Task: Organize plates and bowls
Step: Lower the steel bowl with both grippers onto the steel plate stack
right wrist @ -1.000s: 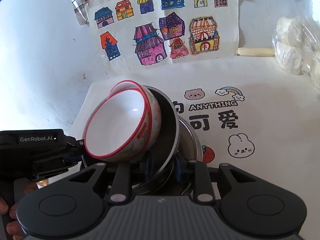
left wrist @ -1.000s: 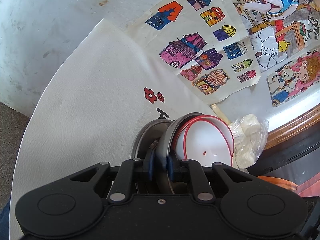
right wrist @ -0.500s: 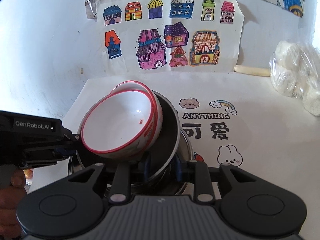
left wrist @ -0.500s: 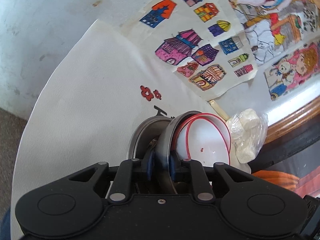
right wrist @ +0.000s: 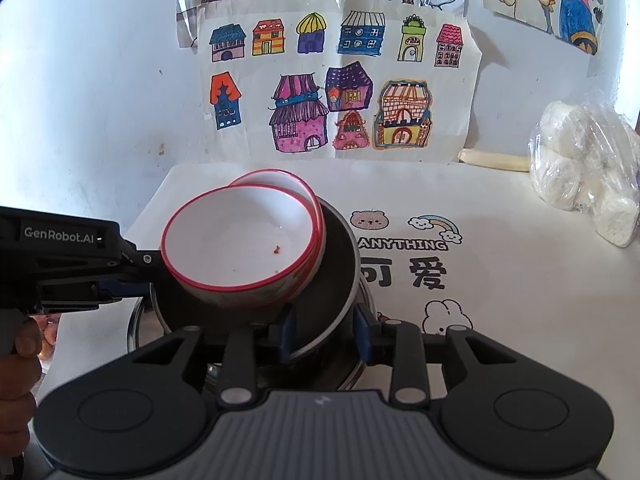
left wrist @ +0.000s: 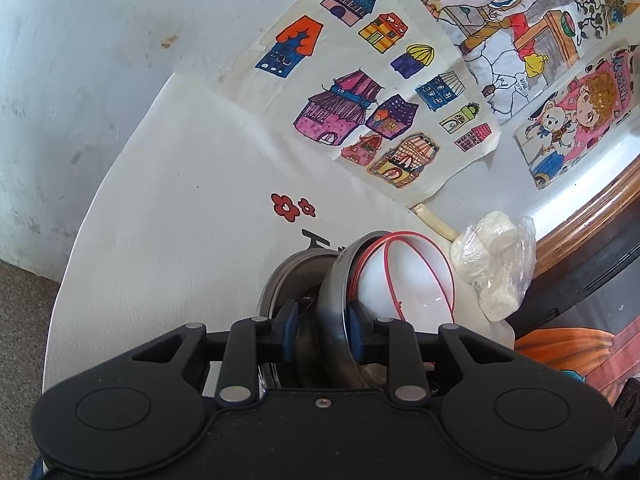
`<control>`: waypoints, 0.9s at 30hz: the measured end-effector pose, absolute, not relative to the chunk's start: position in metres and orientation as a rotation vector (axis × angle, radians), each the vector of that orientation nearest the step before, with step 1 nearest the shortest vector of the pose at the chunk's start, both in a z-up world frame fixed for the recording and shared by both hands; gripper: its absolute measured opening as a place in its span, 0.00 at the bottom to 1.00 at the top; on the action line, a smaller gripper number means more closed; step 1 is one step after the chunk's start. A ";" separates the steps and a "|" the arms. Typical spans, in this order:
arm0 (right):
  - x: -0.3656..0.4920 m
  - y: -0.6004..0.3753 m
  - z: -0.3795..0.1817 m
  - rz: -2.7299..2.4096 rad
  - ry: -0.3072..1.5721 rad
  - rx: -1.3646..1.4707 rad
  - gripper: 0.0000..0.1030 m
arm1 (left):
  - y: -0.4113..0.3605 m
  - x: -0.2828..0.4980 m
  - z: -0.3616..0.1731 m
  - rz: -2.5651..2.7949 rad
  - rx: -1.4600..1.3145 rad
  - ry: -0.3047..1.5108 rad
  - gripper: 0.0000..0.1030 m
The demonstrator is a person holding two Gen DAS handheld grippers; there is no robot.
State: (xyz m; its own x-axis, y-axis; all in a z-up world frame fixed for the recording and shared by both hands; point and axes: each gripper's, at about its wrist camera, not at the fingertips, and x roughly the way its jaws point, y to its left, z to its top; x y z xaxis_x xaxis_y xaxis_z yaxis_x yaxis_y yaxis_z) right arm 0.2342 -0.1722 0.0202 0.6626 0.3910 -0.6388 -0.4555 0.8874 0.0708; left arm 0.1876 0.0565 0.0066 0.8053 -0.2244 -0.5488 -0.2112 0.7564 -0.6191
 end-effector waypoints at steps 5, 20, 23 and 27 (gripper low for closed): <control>0.231 -0.174 0.022 0.470 0.669 -0.111 0.38 | 0.055 0.186 0.008 0.007 -0.702 0.638 0.28; 0.226 -0.182 0.022 0.451 0.616 -0.090 0.49 | 0.052 0.182 0.012 0.031 -0.626 0.599 0.30; 0.227 -0.184 0.022 0.447 0.613 -0.082 0.51 | 0.050 0.181 0.012 0.030 -0.614 0.597 0.31; 0.226 -0.186 0.021 0.440 0.610 -0.073 0.54 | 0.048 0.180 0.013 0.030 -0.595 0.594 0.31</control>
